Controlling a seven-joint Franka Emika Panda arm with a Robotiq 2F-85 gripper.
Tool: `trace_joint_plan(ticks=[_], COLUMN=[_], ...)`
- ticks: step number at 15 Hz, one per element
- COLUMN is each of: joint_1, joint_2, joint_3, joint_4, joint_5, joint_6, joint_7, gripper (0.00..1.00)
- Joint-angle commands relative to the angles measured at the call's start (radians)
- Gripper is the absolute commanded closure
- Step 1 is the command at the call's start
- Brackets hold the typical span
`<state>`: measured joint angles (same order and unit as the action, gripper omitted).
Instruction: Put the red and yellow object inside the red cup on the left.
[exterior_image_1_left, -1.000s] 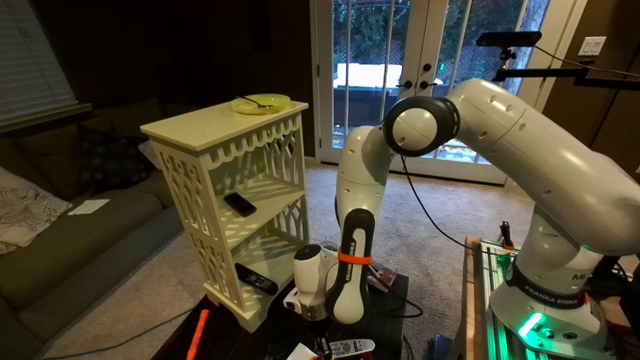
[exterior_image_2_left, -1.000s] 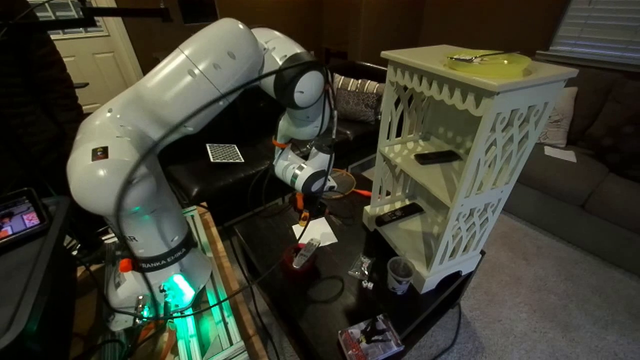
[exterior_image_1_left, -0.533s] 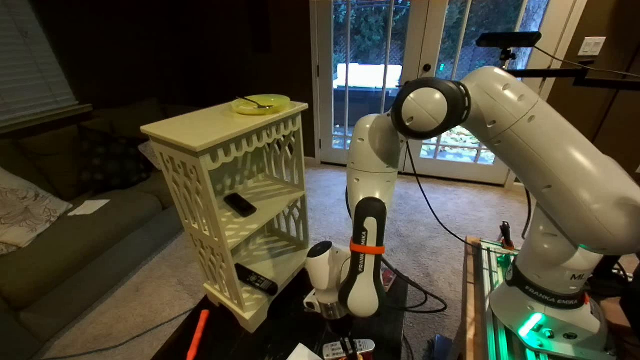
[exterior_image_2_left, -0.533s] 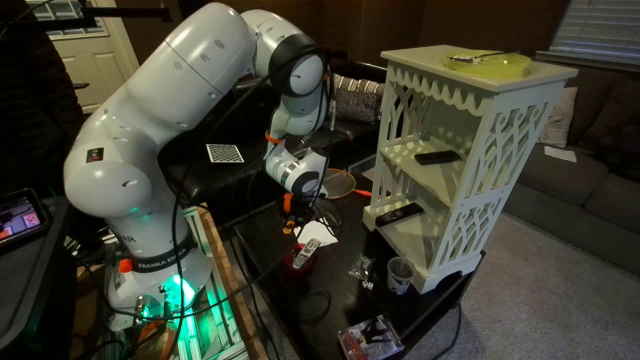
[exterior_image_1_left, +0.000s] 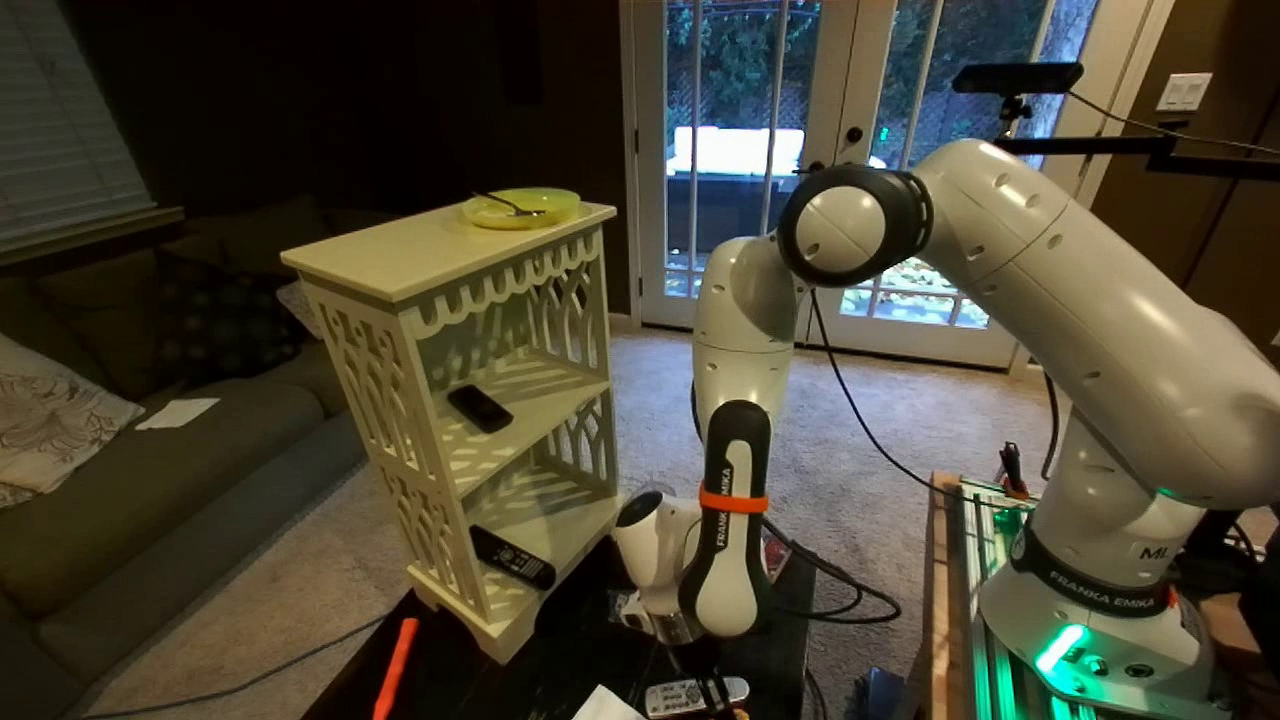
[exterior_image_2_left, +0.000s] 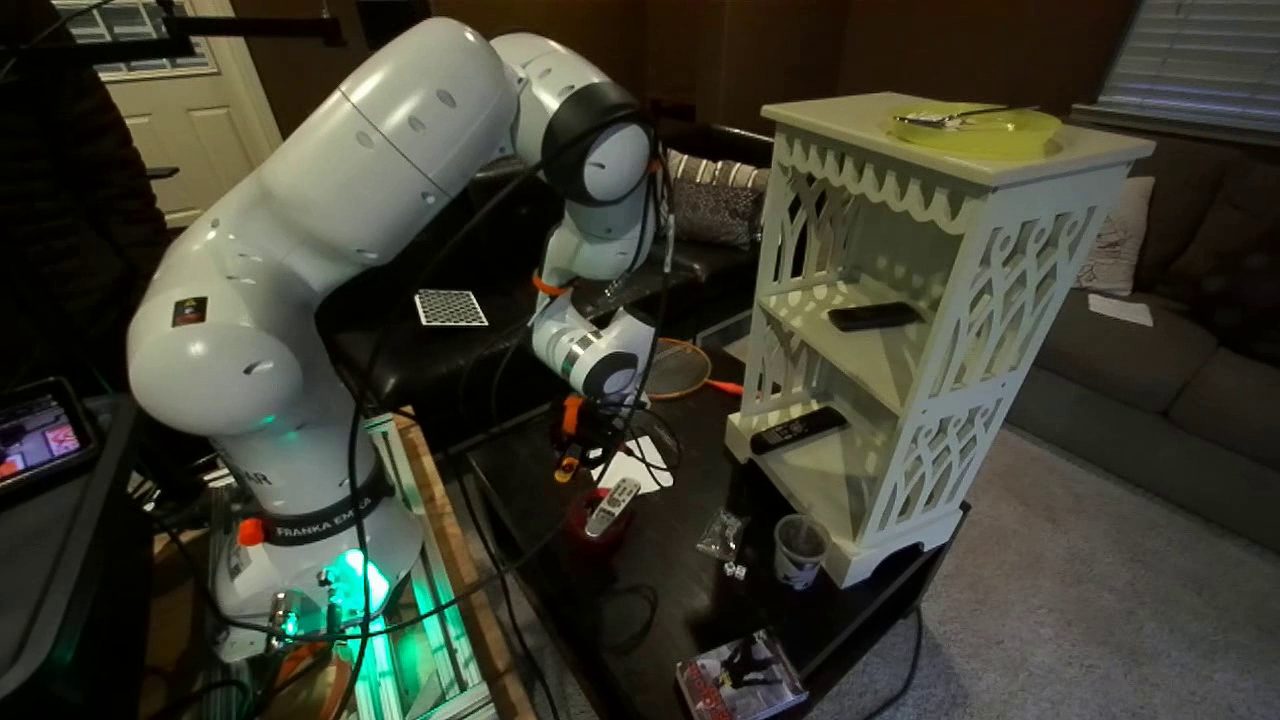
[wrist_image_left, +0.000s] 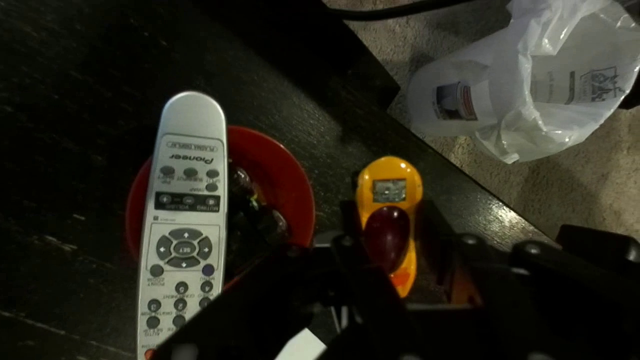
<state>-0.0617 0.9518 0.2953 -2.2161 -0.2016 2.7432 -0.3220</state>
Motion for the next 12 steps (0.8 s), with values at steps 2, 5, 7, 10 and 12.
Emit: trace_joint_plan(ticks=[2,5,7,10,12], joint_1=[0.065,0.101,0.123,0.145,0.171], joint_2=[0.052,0.089,0.108,0.137,0.152], joint_3=[-0.056,-0.086,-0.103,-0.115,-0.135], joint_4=[0.070,0.110,0.129,0.155,0.171], joint_5=[0.011,0.005,0.003,0.004,-0.001], joint_6=[-0.036,-0.045,-0.045,-0.042,-0.034], joint_7=[0.009,0.016,0.025,0.034,0.053], gripper=[0.92,0.92,0.92,0.92,0.92])
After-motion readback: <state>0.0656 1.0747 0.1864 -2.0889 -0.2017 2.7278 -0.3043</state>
